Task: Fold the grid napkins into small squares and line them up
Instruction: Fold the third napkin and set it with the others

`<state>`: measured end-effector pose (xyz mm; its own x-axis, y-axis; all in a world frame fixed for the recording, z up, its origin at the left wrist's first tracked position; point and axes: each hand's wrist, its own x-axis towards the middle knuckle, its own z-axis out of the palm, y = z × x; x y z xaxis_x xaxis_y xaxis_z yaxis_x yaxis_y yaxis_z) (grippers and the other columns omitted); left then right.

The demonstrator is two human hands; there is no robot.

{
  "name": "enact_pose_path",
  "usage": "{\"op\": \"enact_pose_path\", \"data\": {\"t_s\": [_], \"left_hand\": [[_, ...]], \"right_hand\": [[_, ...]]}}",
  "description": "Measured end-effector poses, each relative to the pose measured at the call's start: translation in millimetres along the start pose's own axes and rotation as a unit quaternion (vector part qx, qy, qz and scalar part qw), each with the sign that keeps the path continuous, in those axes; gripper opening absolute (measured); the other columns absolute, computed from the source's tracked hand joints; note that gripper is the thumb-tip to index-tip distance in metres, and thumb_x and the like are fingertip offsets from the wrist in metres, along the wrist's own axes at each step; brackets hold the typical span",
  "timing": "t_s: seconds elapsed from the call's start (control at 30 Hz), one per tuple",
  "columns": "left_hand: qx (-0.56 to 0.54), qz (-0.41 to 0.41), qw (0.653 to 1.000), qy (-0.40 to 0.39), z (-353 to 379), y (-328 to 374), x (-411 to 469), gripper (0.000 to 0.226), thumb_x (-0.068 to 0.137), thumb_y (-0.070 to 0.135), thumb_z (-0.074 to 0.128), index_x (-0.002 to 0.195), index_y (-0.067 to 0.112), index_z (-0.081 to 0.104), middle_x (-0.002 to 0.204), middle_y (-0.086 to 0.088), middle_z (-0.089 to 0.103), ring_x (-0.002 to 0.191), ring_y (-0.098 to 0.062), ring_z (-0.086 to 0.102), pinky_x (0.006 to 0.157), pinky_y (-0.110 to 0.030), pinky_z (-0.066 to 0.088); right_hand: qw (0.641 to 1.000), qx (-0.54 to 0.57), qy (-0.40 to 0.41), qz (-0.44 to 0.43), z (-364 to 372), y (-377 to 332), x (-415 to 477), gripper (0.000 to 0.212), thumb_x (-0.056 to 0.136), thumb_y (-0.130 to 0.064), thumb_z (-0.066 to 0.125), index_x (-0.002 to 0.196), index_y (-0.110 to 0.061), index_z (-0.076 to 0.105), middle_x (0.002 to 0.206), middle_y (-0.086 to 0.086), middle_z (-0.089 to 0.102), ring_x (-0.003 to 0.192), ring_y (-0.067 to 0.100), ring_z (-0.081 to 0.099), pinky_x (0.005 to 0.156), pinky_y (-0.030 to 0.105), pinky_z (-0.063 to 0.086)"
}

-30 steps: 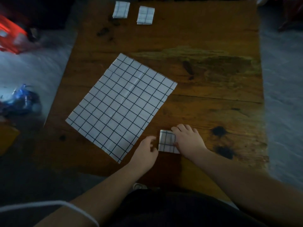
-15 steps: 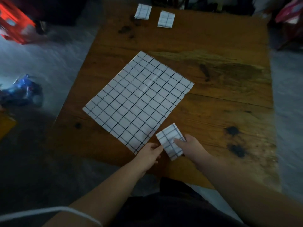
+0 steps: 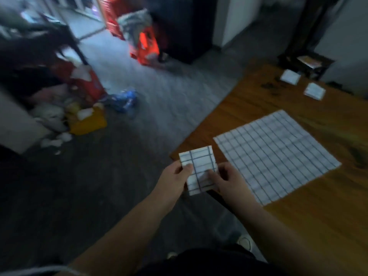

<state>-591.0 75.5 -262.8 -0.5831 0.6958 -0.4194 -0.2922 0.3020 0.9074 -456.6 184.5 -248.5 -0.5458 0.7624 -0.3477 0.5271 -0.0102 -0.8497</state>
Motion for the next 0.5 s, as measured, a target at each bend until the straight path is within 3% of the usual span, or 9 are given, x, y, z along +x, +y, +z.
{"op": "enact_pose_path", "data": {"t_s": [0.13, 0.27, 0.4, 0.5], "left_hand": [[-0.007, 0.035, 0.996, 0.082, -87.0, 38.4, -14.3, 0.015, 0.103, 0.023, 0.056, 0.107, 0.025, 0.070, 0.108, -0.001, 0.076, 0.101, -0.022, 0.073, 0.091, -0.054, 0.058], [0.023, 0.060, 0.989, 0.137, -151.7, 69.4, -10.7, 0.016, 0.104, 0.026, 0.054, 0.103, 0.028, 0.070, 0.103, 0.004, 0.077, 0.096, -0.015, 0.073, 0.091, -0.050, 0.058], [0.005, 0.042, 0.984, 0.174, -200.2, 99.2, 18.2, 0.012, 0.102, 0.028, 0.056, 0.101, 0.031, 0.067, 0.104, 0.001, 0.075, 0.098, -0.018, 0.072, 0.090, -0.051, 0.059], [-0.028, 0.041, 0.980, 0.194, -233.5, 120.3, 48.2, 0.013, 0.102, 0.027, 0.057, 0.107, 0.025, 0.069, 0.103, -0.005, 0.076, 0.096, -0.026, 0.074, 0.086, -0.054, 0.059]], "right_hand": [[0.994, 0.005, -0.093, -0.051, 61.0, -70.8, 13.1, 0.014, 0.095, -0.040, 0.067, 0.105, -0.035, 0.060, 0.099, -0.010, 0.071, 0.083, -0.001, 0.069, 0.075, 0.025, 0.057], [0.980, -0.019, -0.187, -0.069, 114.7, -132.2, 40.0, 0.015, 0.098, -0.044, 0.060, 0.104, -0.032, 0.065, 0.098, -0.008, 0.072, 0.083, 0.002, 0.070, 0.076, 0.027, 0.057], [0.971, 0.005, -0.210, -0.114, 161.8, -173.4, 82.7, 0.012, 0.099, -0.035, 0.061, 0.101, -0.027, 0.069, 0.092, -0.009, 0.074, 0.081, 0.000, 0.070, 0.066, 0.018, 0.052], [0.966, 0.026, -0.206, -0.156, 195.8, -202.1, 126.6, 0.011, 0.098, -0.029, 0.064, 0.096, -0.021, 0.071, 0.089, -0.008, 0.076, 0.080, 0.005, 0.071, 0.067, 0.022, 0.055]]}}
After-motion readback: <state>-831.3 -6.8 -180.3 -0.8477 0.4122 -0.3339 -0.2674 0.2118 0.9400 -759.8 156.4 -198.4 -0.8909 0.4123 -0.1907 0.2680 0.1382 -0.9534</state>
